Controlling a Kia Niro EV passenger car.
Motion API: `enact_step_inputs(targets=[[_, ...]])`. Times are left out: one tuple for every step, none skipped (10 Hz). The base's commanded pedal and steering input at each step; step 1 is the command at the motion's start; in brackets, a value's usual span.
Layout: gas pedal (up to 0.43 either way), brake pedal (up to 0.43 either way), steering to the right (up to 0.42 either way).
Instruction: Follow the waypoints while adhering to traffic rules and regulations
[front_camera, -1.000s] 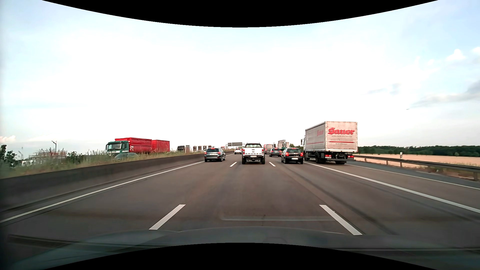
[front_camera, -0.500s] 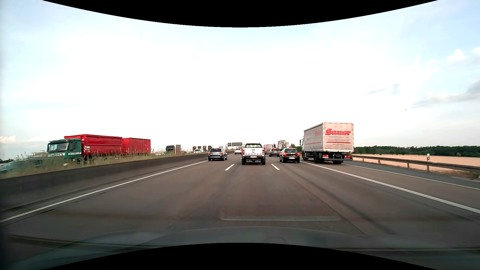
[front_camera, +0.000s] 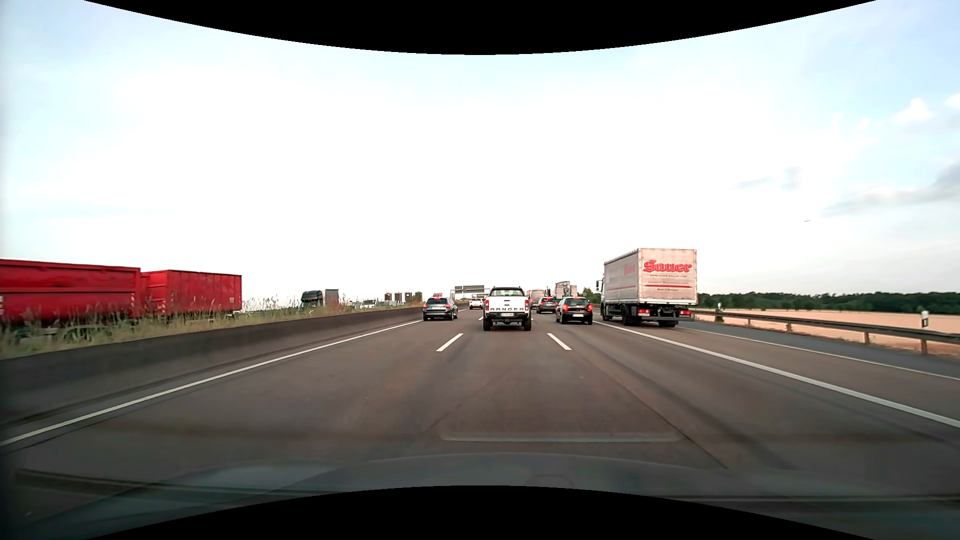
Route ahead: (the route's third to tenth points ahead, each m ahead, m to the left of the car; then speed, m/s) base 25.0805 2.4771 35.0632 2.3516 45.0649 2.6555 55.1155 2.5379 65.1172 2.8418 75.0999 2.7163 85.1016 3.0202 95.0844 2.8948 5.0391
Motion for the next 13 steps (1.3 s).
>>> enact_step_inputs(targets=[[0.0,0.134,-0.004],[0.0,0.122,-0.005],[0.0,0.104,-0.004],[0.0,0.091,-0.004],[0.0,0.061,-0.005],[0.0,0.037,-0.004],[0.0,0.012,-0.004],[0.0,0.0,-0.005],[0.0,0.0,-0.005],[0.0,0.0,-0.005],[0.0,0.0,-0.005],[0.0,0.0,-0.005],[0.0,0.0,-0.005]])
